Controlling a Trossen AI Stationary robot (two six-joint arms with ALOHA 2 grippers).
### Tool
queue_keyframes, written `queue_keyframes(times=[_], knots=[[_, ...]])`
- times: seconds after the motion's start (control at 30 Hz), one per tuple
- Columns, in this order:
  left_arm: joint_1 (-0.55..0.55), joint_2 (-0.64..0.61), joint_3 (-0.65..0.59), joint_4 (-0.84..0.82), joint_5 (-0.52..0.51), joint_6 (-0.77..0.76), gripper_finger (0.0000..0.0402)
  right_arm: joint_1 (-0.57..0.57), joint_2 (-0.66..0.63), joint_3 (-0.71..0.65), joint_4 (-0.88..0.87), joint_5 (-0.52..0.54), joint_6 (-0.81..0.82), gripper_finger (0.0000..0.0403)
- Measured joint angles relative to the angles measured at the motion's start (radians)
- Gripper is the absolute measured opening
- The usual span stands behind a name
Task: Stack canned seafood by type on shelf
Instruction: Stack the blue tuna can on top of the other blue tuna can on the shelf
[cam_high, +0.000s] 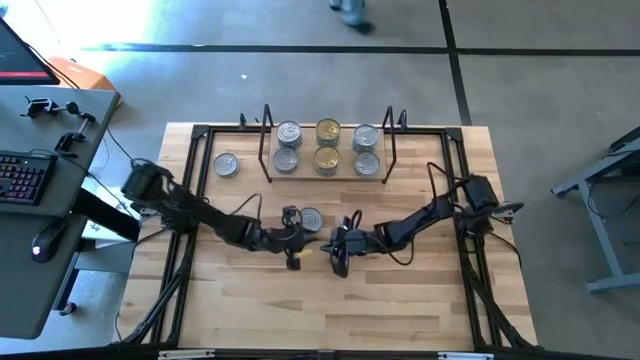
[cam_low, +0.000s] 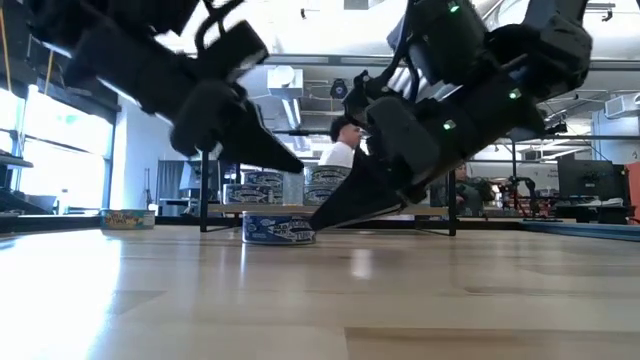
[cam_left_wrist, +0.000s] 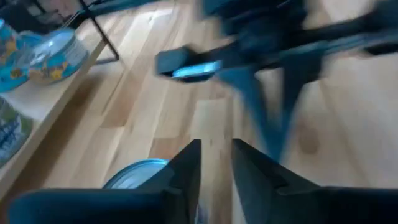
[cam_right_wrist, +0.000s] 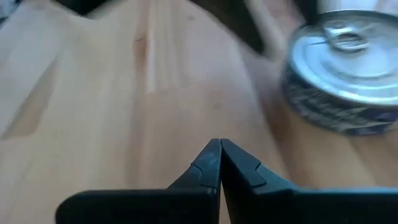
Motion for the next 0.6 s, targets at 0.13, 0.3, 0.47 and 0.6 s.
queue_keyframes(times=[0.13, 0.3, 0.47, 0.6], knots=[[0.031, 0.076, 0.001, 0.035, -0.003, -0.012, 0.0118, 0.027, 0.000, 0.000, -0.003, 0.003, 0.000, 0.0000], [0.058, 0.125, 0.001, 0.037, -0.023, -0.050, 0.0133, 0.042, 0.000, 0.000, -0.006, 0.069, 0.000, 0.0000], [0.057, 0.152, 0.003, 0.046, -0.030, -0.052, 0.0112, 0.040, 0.000, 0.000, -0.006, 0.069, 0.000, 0.0000], [0.052, 0.157, 0.005, 0.036, -0.044, -0.042, 0.0062, 0.038, 0.000, 0.000, -0.006, 0.069, 0.000, 0.0000]])
